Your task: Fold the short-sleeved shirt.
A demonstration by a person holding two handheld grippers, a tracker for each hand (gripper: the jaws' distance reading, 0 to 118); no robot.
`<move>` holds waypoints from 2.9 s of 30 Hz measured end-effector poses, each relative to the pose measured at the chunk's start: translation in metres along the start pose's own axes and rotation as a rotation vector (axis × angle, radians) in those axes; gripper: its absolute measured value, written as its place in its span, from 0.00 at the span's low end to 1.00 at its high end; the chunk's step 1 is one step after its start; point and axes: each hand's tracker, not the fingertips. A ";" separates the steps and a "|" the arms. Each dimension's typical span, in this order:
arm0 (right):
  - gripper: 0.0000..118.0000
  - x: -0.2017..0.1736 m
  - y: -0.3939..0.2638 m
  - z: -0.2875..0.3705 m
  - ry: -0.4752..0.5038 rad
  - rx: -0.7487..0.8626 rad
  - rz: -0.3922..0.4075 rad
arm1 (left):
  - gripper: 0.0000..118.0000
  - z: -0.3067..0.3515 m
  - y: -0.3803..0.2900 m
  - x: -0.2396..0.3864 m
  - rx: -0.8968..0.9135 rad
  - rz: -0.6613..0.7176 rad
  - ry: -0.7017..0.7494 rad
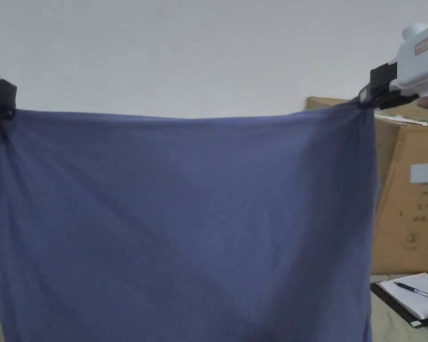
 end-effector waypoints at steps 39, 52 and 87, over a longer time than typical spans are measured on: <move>0.02 0.019 -0.480 -0.020 0.101 -0.391 -0.028 | 0.00 -0.049 -0.434 0.020 -0.384 -0.012 -0.145; 0.02 0.070 -0.499 0.100 0.080 -0.424 -0.066 | 0.00 0.085 -0.459 -0.018 -0.386 0.041 -0.210; 0.00 -0.081 -0.458 0.202 -0.092 0.473 -0.001 | 0.00 0.205 -0.413 0.054 0.253 0.263 -0.079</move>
